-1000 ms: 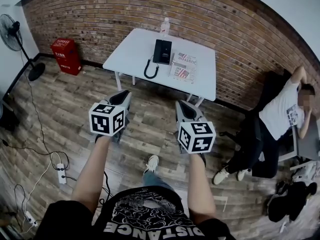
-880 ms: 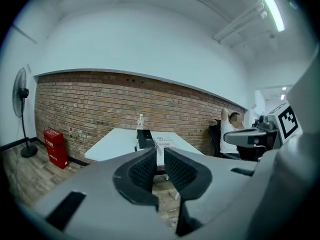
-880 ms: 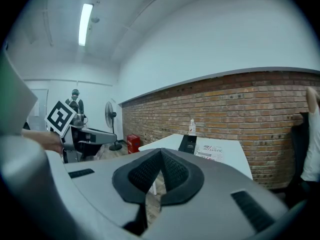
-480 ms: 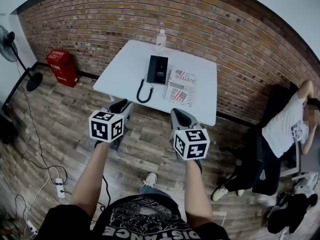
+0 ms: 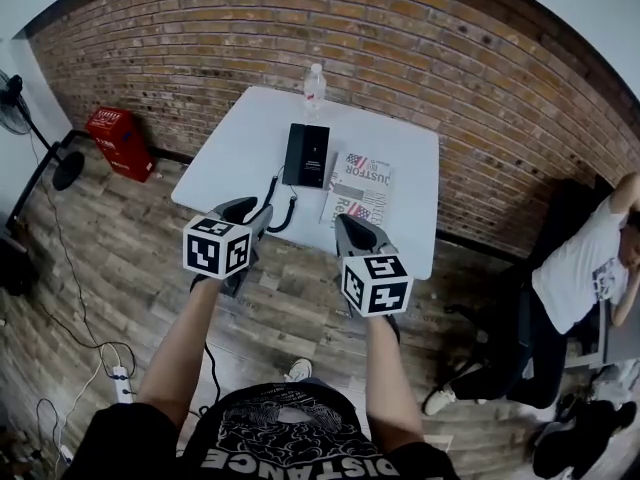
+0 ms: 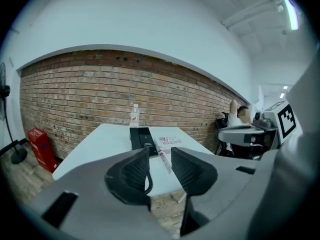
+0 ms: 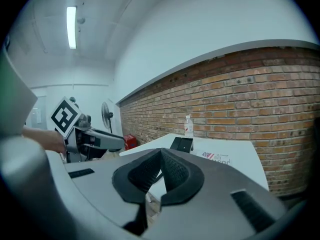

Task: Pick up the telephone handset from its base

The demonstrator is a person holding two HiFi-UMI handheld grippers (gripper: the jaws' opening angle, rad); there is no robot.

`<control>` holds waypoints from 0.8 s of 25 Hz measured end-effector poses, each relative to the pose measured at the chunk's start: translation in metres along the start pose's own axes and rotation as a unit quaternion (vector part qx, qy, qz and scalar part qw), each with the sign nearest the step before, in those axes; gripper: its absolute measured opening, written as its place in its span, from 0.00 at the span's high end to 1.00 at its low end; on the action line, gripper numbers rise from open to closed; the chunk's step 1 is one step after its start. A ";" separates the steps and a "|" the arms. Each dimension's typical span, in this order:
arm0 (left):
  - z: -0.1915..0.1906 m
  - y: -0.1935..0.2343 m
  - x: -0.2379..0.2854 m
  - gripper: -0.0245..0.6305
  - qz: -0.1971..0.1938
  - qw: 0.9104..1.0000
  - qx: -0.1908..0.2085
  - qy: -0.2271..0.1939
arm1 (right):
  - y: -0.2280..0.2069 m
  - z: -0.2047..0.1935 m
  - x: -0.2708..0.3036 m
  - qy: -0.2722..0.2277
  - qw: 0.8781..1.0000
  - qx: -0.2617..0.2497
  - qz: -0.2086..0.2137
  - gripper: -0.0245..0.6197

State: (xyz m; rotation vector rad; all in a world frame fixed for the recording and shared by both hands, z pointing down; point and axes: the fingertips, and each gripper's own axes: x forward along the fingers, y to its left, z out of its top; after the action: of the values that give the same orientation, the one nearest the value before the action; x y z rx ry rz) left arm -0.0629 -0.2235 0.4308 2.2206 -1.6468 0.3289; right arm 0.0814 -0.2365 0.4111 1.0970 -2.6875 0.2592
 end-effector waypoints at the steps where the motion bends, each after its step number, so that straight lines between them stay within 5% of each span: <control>1: 0.001 0.000 0.007 0.78 -0.002 1.000 -0.001 0.003 | -0.004 0.000 0.003 0.000 1.000 0.003 0.001 0.96; 13: 0.002 0.029 0.060 0.75 -0.010 0.999 -0.033 0.015 | -0.037 0.002 0.041 0.011 1.000 -0.001 0.008 0.96; 20: -0.002 0.056 0.094 0.75 -0.062 0.994 -0.085 0.014 | -0.049 0.003 0.074 0.018 1.000 -0.004 -0.001 0.96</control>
State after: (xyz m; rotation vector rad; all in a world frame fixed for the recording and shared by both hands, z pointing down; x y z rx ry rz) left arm -0.0883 -0.3189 0.4771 2.1682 -1.4572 0.1787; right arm 0.0641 -0.3208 0.4322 1.0832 -2.6537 0.2653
